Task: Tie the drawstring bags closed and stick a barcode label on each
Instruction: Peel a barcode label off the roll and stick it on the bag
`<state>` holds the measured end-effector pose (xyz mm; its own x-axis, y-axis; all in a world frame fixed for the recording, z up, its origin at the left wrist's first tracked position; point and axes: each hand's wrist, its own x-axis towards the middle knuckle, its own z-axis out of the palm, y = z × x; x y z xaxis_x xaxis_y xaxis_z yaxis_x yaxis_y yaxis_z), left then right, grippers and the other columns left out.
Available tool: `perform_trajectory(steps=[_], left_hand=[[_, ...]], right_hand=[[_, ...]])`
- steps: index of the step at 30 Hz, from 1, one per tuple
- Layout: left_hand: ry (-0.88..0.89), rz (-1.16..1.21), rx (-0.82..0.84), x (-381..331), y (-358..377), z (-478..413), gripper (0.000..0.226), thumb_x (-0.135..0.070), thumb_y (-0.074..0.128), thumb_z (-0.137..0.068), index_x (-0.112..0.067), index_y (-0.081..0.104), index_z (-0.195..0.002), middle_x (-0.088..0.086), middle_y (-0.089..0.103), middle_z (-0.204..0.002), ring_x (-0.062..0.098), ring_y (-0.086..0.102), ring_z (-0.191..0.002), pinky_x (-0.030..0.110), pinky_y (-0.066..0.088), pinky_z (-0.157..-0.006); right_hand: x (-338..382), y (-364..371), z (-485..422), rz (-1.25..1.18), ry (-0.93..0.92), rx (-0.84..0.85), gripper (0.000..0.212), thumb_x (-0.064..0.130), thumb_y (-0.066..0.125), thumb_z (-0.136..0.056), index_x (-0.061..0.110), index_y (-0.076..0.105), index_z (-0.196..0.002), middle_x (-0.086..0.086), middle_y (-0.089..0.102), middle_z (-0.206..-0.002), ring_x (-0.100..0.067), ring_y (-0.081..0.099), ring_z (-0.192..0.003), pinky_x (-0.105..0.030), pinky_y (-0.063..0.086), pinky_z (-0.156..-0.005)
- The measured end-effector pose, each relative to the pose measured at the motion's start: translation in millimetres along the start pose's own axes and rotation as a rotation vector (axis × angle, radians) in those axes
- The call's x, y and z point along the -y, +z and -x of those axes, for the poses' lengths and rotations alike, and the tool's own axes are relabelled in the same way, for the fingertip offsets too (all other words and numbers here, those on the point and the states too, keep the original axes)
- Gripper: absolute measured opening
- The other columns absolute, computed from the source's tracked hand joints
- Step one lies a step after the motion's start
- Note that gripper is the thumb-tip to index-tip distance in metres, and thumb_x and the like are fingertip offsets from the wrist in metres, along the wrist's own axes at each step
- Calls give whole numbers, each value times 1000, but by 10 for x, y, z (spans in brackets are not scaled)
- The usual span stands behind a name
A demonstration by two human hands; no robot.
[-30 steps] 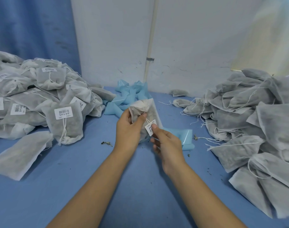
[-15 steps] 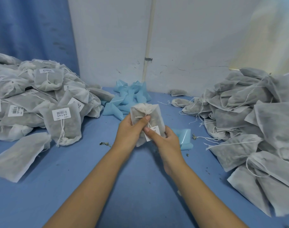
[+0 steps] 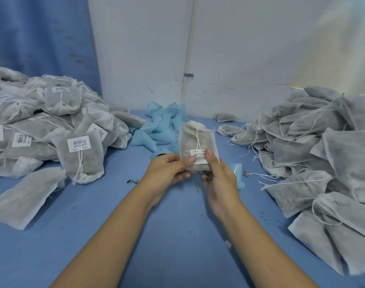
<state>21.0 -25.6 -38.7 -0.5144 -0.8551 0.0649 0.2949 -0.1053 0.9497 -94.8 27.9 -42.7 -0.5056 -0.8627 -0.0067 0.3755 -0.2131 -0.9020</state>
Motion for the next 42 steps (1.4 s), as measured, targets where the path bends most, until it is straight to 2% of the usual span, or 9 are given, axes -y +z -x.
perform_trajectory(steps=[5, 10, 12, 15, 19, 26, 32, 36, 42], left_hand=[[-92, 100, 83, -43, -21, 18, 18, -22, 73, -70, -12, 74, -84, 3, 74, -83, 10, 70, -70, 17, 53, -60], [-116, -200, 38, -142, -61, 15, 16, -29, 66, -84, -13, 65, -84, -1, 63, -59, 10, 56, -50, 16, 47, -49], [6, 17, -76, -223, -96, -28, 13, -24, 64, -86, -11, 62, -82, -3, 61, -58, 11, 54, -55, 16, 46, -51], [216, 584, -170, -383, -207, -70, 20, -13, 61, -86, -6, 59, -104, 1, 68, -106, 12, 65, -102, 26, 58, -74], [222, 500, -133, -375, -240, -57, 82, 1, 58, -86, -10, 10, -151, 2, 37, -150, 13, 54, -122, 36, 55, -88], [106, -65, -58, -241, 48, -5, 22, -7, 48, -96, -17, 63, -108, -2, 74, -97, 9, 70, -84, 16, 53, -68], [101, -238, -46, -164, 518, -95, 27, 1, 44, -92, -15, 66, -87, -7, 72, -73, 4, 64, -58, 11, 45, -54], [84, -224, -34, -83, 853, -204, 29, 3, 43, -89, -15, 65, -83, -7, 71, -70, 3, 61, -53, 11, 43, -51], [36, -173, -24, 58, 1169, -277, 27, 2, 44, -88, -13, 66, -83, -3, 71, -73, 6, 61, -53, 13, 42, -52]], right_hand=[[1, 9, 9, -74, 8, 21, 15, 27, 68, -84, 16, 60, -77, 5, 64, -69, -4, 58, -60, -14, 46, -55], [-17, 9, 10, 21, 35, 20, 17, 39, 67, -82, 23, 61, -80, 7, 66, -76, -5, 58, -67, -20, 40, -63], [-4, 33, 27, 30, 46, 30, 29, 46, 69, -71, 22, 63, -86, 11, 70, -76, -4, 58, -63, -19, 41, -62], [0, 49, 43, 44, 77, 40, 42, 49, 68, -63, 19, 65, -92, 12, 72, -76, -2, 58, -60, -16, 43, -60], [-22, 14, 36, 40, 98, 50, 20, 37, 68, -78, 20, 65, -88, 10, 71, -75, -2, 57, -60, -16, 44, -58], [6, -8, 2, -34, 81, 38, 8, 21, 64, -89, 20, 65, -80, 8, 70, -72, -4, 59, -60, -16, 45, -57], [287, -242, -231, -137, -92, -283, 11, 3, 52, -93, 10, 60, -92, -2, 61, -79, -11, 57, -58, -16, 49, -52], [357, -573, -442, -221, -142, -498, 32, -2, 40, -94, 5, 46, -125, -6, 49, -96, -13, 56, -70, -18, 49, -62], [327, -809, -666, -106, -128, -665, 68, -5, 46, -85, 23, 34, -146, -10, 25, -148, -18, 54, -72, -21, 46, -58]])
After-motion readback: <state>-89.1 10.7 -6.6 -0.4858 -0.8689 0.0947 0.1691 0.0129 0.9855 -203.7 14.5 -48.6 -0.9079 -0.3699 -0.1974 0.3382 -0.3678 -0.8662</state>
